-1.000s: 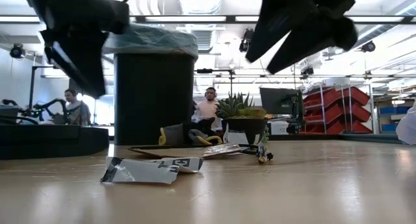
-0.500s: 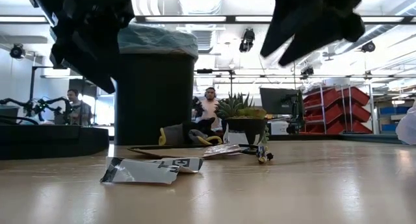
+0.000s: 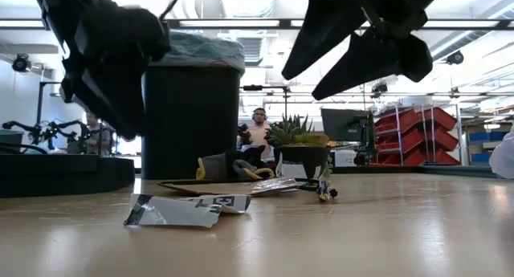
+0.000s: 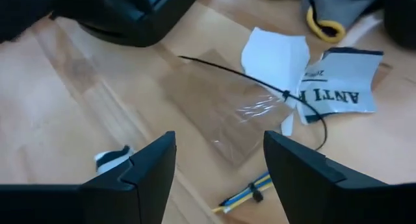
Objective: Place trash/remove bag and relplace
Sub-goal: Put the white paper into the trash bin
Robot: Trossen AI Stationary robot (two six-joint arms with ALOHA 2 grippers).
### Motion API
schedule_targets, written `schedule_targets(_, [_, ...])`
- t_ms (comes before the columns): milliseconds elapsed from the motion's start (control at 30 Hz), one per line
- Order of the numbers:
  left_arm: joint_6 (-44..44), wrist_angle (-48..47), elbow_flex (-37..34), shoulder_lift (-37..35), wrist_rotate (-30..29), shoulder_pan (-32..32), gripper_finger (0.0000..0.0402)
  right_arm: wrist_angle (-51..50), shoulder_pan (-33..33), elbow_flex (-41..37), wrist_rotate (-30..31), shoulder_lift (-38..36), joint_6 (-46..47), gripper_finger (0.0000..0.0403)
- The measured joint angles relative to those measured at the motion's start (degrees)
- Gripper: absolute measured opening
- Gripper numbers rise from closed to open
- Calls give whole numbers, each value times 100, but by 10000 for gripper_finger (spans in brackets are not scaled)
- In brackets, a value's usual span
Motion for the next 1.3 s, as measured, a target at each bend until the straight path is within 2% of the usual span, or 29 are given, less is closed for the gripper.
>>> schedule_targets(133, [5, 257, -3, 235, 2, 9, 169, -5, -46, -153, 162, 0, -64, 227])
schedule_targets(367, [143, 873, -2, 726, 69, 4, 157, 82, -534, -749, -107, -11, 387, 223])
schedule_targets(467, [154, 1000, 9, 867, 120, 4, 156, 242, -812, -800, -105, -35, 282, 218])
schedule_targets(600, [156, 1019, 15, 906, 124, 2, 161, 1048, -1191, -813, -348, -3, -585, 219])
schedule_targets(667, [154, 1007, 15, 906, 122, 2, 165, 1238, -1371, -823, -359, 22, -698, 223])
schedule_targets(800, [125, 1028, 15, 886, 123, -29, 173, 1082, -1779, -785, -415, 26, -260, 228])
schedule_targets(900, [110, 1045, 17, 880, 124, -55, 178, 1106, -1983, -788, -676, 116, -325, 227])
schedule_targets(1033, [108, 1057, 17, 880, 126, -63, 183, 1199, -2106, -789, -1031, 312, -424, 219])
schedule_targets(1300, [152, 1084, 18, 880, 122, -55, 182, 1193, -2243, -787, -1260, 658, -17, 195])
